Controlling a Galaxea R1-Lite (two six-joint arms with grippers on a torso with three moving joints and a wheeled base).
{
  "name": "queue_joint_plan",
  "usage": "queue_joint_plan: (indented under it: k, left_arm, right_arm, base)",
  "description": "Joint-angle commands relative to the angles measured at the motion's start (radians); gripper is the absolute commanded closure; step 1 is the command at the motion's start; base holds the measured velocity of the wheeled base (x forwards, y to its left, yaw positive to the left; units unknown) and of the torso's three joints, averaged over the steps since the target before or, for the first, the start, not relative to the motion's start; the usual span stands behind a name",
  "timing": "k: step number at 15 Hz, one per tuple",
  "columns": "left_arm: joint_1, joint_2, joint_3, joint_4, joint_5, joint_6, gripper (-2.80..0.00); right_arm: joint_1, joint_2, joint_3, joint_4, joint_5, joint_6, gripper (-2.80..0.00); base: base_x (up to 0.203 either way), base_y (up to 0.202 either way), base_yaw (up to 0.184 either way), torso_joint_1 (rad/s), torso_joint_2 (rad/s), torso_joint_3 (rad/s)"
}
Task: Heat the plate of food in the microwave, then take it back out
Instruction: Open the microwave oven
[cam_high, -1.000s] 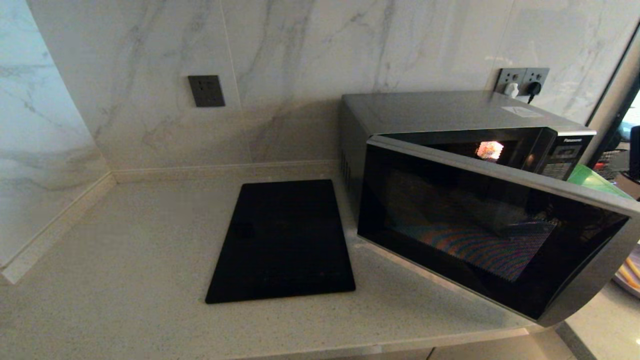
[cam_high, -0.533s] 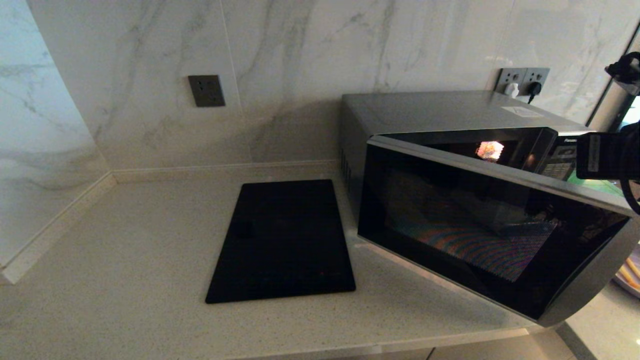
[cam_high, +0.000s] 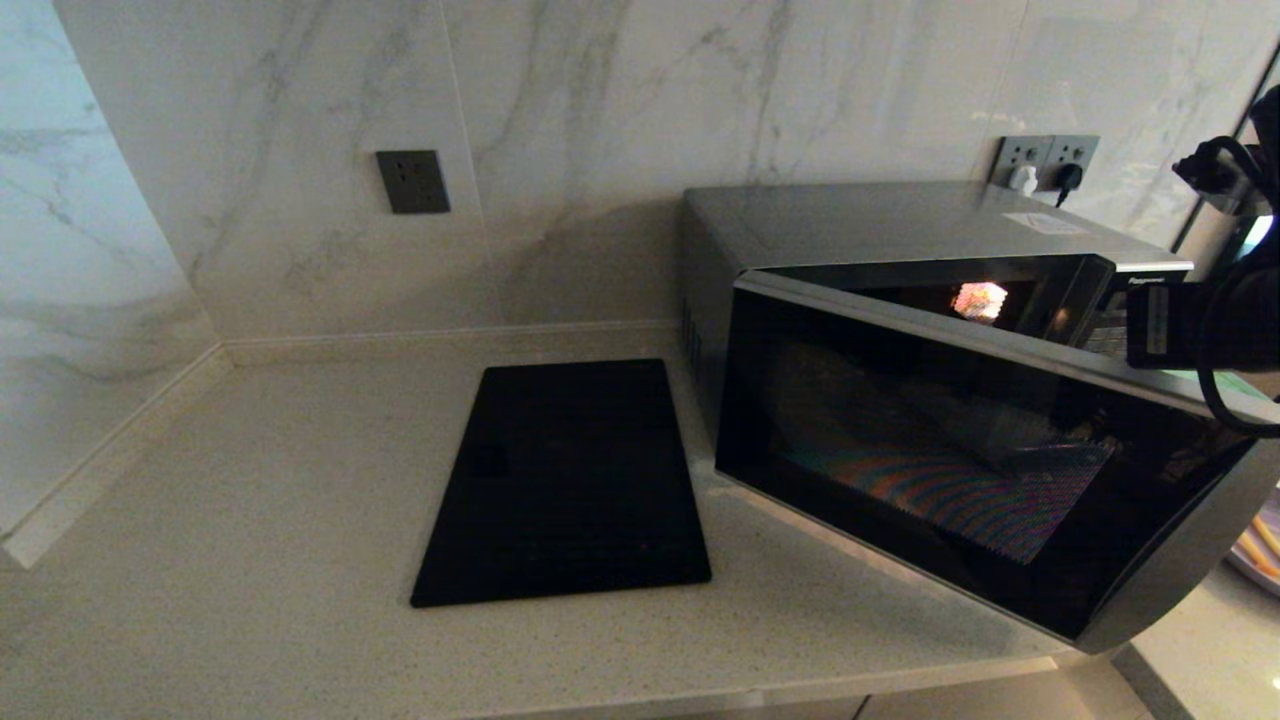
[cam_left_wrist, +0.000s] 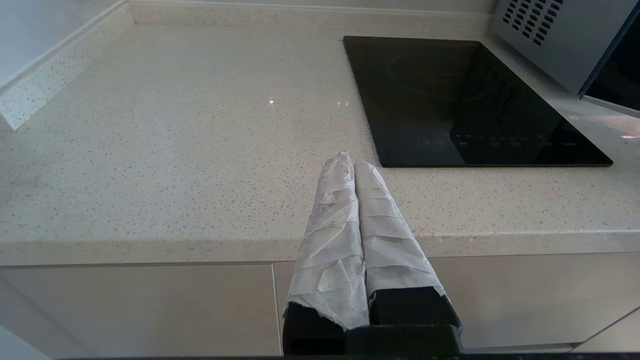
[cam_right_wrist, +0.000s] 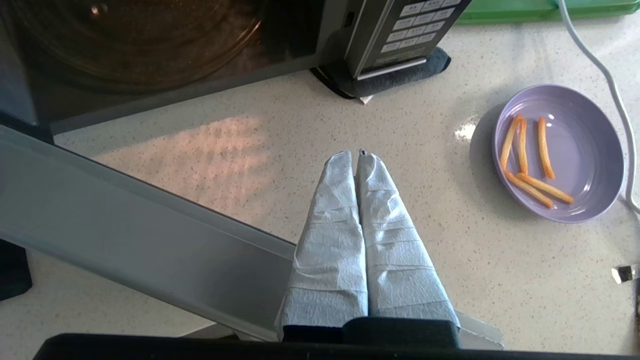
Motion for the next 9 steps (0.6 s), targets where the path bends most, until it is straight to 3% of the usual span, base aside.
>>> queue_joint_plan:
  k: [1,6,9]
  left_arm:
    - [0.0,0.002,0.0,0.0,0.001,-0.001,0.0]
    - [0.0,0.002,0.0,0.0,0.001,-0.001,0.0]
    - [0.0,0.002,0.0,0.0,0.001,-0.001,0.0]
  right_arm:
    - [0.001,-0.003,0.001,0.004,0.0,0.003,0.0]
    - [0.01,-0.033,0.02,0.017,0.052,0.0,0.0]
    - [0.038,-0.072,0.03,0.06,0.137,0.001,0.0]
  base:
    - [0.0,0.0,0.0,0.0,0.0,0.0]
    - [0.0,0.0,0.0,0.0,0.0,0.0]
    - [0.0,0.0,0.0,0.0,0.0,0.0]
